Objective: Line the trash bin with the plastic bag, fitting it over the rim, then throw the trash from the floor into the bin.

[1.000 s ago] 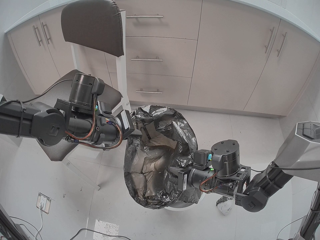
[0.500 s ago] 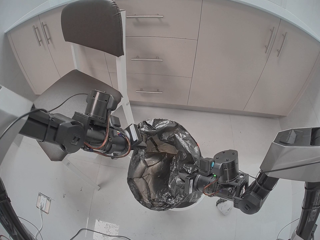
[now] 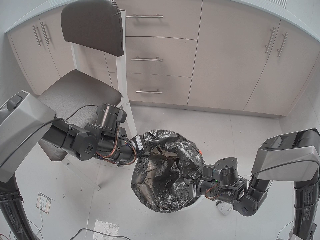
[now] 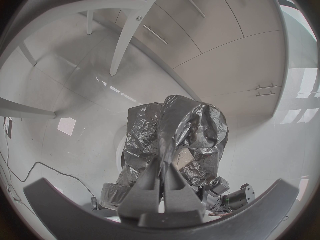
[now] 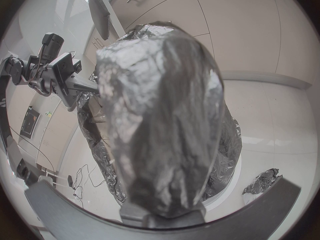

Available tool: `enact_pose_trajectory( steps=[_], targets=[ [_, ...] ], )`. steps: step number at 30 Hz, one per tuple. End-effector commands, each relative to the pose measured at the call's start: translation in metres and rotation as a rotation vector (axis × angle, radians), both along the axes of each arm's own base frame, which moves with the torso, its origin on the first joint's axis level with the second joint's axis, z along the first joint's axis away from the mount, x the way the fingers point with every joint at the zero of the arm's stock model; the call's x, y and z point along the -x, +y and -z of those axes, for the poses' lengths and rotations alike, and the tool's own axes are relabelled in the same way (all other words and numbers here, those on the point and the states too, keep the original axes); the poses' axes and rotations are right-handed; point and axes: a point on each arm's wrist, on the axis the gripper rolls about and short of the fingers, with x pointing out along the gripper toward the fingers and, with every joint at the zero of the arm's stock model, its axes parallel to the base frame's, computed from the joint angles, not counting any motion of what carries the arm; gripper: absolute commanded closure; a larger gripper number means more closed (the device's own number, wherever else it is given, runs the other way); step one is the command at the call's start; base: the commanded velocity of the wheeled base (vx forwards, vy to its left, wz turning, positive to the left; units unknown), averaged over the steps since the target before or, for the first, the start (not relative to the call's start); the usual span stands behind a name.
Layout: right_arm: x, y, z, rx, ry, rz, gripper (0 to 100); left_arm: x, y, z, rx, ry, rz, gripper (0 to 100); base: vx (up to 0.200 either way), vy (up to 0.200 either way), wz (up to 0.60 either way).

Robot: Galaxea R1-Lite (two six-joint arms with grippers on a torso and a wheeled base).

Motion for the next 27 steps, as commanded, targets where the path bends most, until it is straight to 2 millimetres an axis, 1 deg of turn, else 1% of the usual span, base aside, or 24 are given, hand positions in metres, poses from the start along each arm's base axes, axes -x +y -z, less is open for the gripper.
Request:
enact_pose_trajectory(
  steps=[1, 4, 5, 8, 11, 12, 15, 17, 18, 19, 24, 27],
  targets=[
    [0.002, -0.002, 0.014, 0.030, 0.034, -0.002, 100, 0.000, -0.002, 0.006, -0.006, 0.014, 0.004, 100, 0.000, 0.000, 0.00],
    [0.005, -0.006, 0.015, 0.040, 0.048, 0.004, 100, -0.001, -0.004, 0.010, -0.011, 0.021, 0.008, 100, 0.000, 0.000, 0.00],
    [0.012, -0.011, 0.016, 0.058, 0.060, 0.016, 100, -0.002, -0.004, 0.015, -0.018, 0.031, 0.006, 100, 0.000, 0.000, 0.00],
    [0.023, -0.020, 0.019, 0.079, 0.054, 0.046, 100, -0.004, -0.005, 0.026, -0.031, 0.054, 0.007, 100, 0.000, 0.000, 0.00],
    [0.024, -0.024, 0.020, 0.076, 0.045, 0.051, 100, -0.005, -0.006, 0.030, -0.033, 0.056, 0.007, 100, 0.000, 0.000, 0.00],
    [0.030, -0.036, 0.024, 0.074, 0.041, 0.074, 100, -0.004, -0.014, 0.039, -0.032, 0.053, 0.022, 100, 0.000, 0.000, 0.00],
    [0.034, -0.041, 0.032, 0.073, 0.040, 0.078, 100, -0.002, -0.021, 0.044, -0.040, 0.057, 0.038, 100, 0.000, 0.000, 0.00],
    [0.039, -0.043, 0.043, 0.099, 0.075, 0.077, 100, -0.001, -0.024, 0.046, -0.047, 0.060, 0.041, 100, 0.000, 0.000, 0.00],
    [0.039, -0.043, 0.043, 0.099, 0.075, 0.077, 100, -0.001, -0.024, 0.046, -0.047, 0.060, 0.041, 100, 0.000, 0.000, 0.00],
    [0.043, -0.045, 0.049, 0.115, 0.103, 0.077, 100, 0.002, -0.028, 0.049, -0.055, 0.064, 0.048, 100, 0.000, 0.000, 0.00],
    [0.053, -0.050, 0.056, 0.150, 0.153, 0.081, 100, 0.011, -0.034, 0.055, -0.091, 0.073, 0.053, 100, 0.000, 0.000, 0.00],
    [0.055, -0.051, 0.058, 0.157, 0.163, 0.082, 100, 0.014, -0.037, 0.057, -0.095, 0.079, 0.064, 100, 0.000, 0.000, 0.00]
  ],
)
